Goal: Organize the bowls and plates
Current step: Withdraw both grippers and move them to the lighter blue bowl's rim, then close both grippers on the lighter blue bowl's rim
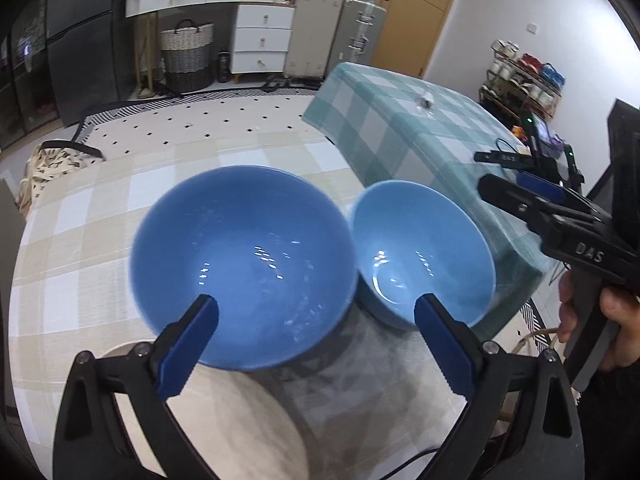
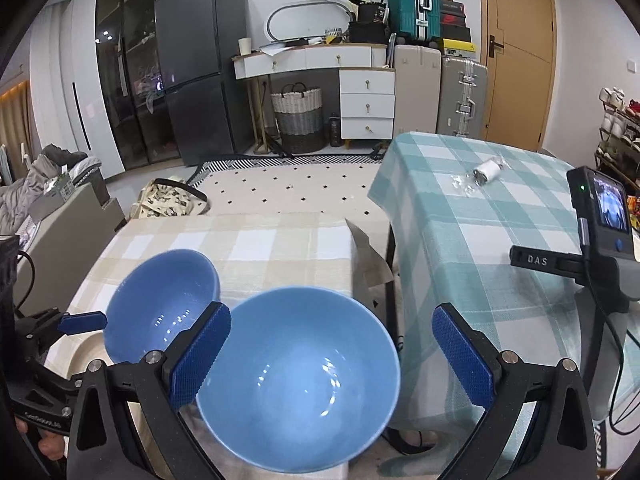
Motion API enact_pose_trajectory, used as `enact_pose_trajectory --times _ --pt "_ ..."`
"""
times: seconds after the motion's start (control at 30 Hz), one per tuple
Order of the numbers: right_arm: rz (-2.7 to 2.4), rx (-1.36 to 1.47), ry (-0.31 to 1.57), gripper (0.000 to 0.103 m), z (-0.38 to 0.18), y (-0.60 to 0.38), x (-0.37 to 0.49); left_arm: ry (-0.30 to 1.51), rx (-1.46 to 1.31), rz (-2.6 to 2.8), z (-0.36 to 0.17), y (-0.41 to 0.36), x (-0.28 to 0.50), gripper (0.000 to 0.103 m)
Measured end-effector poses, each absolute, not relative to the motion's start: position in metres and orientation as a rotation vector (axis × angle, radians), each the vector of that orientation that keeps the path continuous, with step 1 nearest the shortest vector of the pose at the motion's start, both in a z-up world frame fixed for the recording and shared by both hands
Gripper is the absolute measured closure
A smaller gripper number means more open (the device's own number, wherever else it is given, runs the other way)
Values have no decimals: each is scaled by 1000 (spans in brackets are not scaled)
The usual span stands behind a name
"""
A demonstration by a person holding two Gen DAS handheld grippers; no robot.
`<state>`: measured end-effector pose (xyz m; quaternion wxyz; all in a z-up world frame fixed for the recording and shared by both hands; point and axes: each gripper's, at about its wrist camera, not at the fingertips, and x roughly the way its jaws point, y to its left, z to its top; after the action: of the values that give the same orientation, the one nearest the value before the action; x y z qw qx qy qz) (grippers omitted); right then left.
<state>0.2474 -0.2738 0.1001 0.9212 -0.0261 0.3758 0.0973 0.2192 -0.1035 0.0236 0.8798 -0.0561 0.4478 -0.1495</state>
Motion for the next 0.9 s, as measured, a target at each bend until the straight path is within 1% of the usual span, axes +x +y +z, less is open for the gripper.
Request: enact_pose_trajectory --times 0.13,0.17,0.23,0.3,0.43,0.5,0.67,0.9 --pt "190 -52 794 1 94 -281 247 939 -102 -356 23 -122 214 12" --pt "185 -53 803 1 93 -283 248 939 -99 -370 23 -126 213 18" --pt "179 -53 808 1 90 -287 247 943 -93 -400 22 -134 211 23" --pt "172 -53 818 1 87 -292 247 945 -83 -429 23 -144 208 34" --pt "169 -41 826 1 84 -299 246 966 -79 -472 21 -161 207 44" --pt "168 -34 829 1 83 -302 246 981 -90 -489 19 -165 210 53" --pt "188 -7 853 1 78 -310 246 1023 -136 -492 10 -171 219 56" --pt "192 5 894 2 66 -315 249 1052 -146 -450 -2 -176 227 56"
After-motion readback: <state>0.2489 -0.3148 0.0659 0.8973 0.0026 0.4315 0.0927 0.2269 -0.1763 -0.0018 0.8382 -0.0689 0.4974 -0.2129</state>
